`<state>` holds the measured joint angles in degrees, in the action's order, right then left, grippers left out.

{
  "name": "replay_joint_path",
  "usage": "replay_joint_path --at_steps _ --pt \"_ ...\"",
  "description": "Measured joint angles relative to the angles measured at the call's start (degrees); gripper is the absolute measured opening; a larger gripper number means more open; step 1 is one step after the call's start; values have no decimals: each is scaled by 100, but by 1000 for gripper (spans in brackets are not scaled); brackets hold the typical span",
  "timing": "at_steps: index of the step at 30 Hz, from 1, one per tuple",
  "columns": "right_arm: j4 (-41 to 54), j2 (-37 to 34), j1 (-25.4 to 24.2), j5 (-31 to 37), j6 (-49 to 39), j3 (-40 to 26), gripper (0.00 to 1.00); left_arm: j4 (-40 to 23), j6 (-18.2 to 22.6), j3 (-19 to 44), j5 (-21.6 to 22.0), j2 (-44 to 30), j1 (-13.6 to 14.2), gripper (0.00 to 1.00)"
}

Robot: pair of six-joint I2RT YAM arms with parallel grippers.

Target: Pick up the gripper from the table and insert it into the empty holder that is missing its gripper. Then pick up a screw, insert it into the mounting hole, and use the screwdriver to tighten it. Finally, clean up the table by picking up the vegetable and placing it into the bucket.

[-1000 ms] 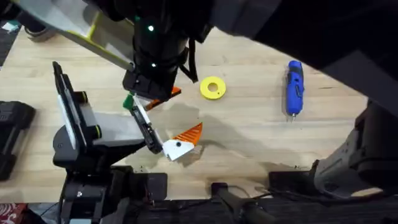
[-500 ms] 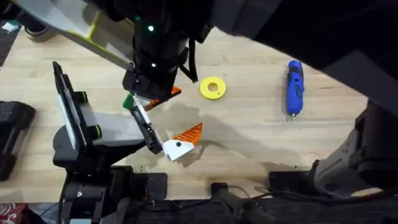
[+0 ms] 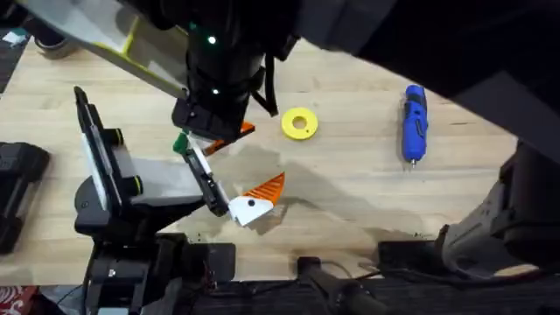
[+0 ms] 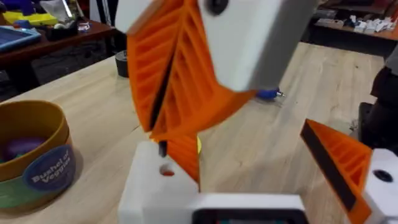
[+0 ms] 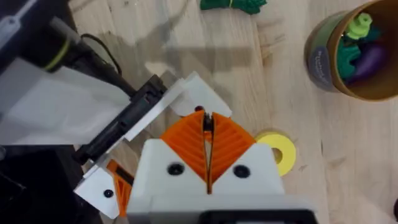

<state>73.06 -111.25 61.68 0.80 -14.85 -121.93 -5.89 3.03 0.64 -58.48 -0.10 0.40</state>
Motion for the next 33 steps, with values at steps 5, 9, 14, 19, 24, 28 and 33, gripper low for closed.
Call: replay_joint_path --at_steps 5,9,14,19,24,28,33 --pt "0 1 64 0 0 0 6 2 0 0 0 0 0 986" --pt "-2 1 91 0 0 2 6 2 0 0 0 0 0 986" --pt "0 1 93 0 0 2 6 2 0 0 0 0 0 986" --pt "5 -34 93 0 0 2 6 2 0 0 0 0 0 986" --pt "2 -131 93 2 0 2 6 2 0 0 0 0 0 986" --pt "2 -165 93 1 0 9 6 1 0 0 0 0 0 985" --pt "4 -165 93 2 0 11 6 2 0 0 0 0 0 986"
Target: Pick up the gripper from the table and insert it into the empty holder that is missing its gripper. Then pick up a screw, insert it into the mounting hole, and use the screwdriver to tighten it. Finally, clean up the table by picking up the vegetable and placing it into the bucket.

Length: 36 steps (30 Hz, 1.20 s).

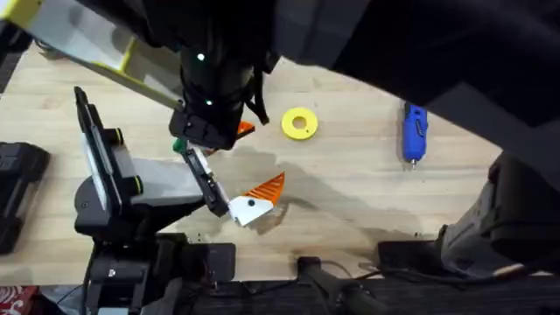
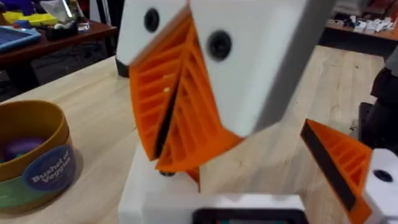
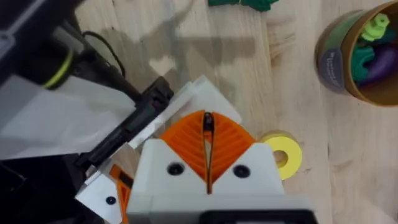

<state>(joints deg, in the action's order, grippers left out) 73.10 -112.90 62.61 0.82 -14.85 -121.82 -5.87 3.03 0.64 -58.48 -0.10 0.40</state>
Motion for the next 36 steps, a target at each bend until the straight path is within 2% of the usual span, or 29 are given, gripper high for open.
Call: replay_joint_path --at_steps 33,34,36 --pt "20 -122 0 0 0 0 10 -9 -50 0 0 -28 -2 986" --pt "22 -122 0 0 13 0 76 -8 -50 0 1 -27 -2 986" --pt "31 -122 0 48 -1 0 378 -7 -50 0 2 -28 -2 985"
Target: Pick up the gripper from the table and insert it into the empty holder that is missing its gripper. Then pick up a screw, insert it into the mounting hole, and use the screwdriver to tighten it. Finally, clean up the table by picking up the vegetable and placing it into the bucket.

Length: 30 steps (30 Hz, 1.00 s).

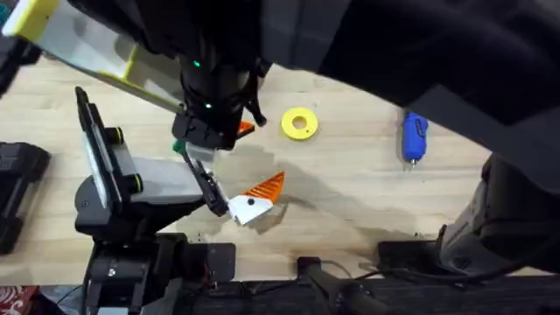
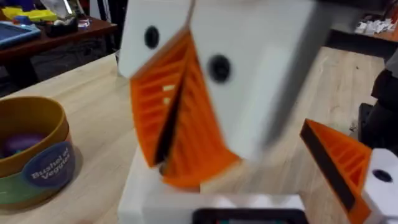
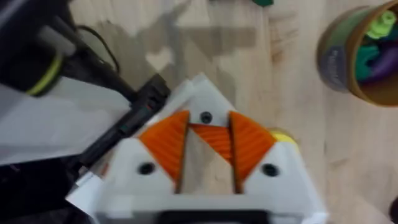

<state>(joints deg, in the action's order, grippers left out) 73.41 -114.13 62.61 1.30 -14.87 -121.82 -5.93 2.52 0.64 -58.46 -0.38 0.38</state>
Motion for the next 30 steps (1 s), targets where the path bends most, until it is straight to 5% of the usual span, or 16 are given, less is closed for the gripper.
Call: replay_joint_path --at_steps 3,5,23,30 --pt "16 11 -74 197 -18 0 835 -2 -5 0 -2 2 0 985" --pt "8 29 -147 242 -30 -2 983 -2 -13 0 -2 0 0 985" --pt "-5 289 -169 45 -21 13 996 0 9 0 -26 2 0 985" --pt "-7 927 -664 -419 -20 17 997 0 10 0 -26 2 0 985"
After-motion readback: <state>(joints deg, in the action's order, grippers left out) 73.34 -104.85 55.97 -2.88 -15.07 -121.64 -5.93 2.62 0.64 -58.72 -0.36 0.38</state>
